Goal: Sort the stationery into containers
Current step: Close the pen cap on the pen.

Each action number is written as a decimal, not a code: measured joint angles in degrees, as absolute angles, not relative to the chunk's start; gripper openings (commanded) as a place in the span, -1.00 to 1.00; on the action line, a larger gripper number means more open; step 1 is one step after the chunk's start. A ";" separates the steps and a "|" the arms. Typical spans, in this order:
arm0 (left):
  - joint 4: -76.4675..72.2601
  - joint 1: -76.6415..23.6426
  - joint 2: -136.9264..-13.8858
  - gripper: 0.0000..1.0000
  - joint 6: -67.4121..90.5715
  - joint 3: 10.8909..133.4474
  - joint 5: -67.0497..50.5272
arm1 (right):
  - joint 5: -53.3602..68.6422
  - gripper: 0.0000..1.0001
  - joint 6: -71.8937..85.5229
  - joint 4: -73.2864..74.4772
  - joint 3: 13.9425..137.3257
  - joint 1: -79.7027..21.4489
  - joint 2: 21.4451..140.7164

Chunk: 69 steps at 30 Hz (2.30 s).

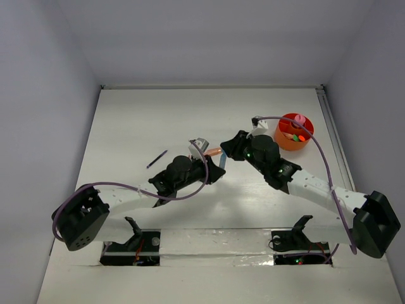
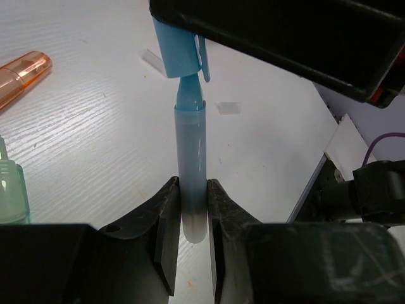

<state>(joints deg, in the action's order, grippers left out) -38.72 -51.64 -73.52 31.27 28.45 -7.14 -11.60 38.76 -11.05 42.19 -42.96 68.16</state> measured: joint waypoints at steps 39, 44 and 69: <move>-27.73 -52.93 -71.88 -1.00 29.10 35.42 -4.43 | -20.75 -1.00 40.12 -19.00 34.61 -49.80 62.28; -22.41 -52.93 -69.73 -1.00 27.94 36.64 -4.32 | -18.02 -1.00 39.92 -20.99 33.85 -50.02 62.08; -1.48 -46.76 -64.62 -1.00 20.64 43.72 -12.56 | -15.07 -1.00 42.65 -31.00 33.08 -53.25 66.72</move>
<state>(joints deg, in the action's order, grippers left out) -1.48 -46.76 -64.62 20.64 43.72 -12.56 -15.07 42.65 -31.00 33.08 -53.25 66.72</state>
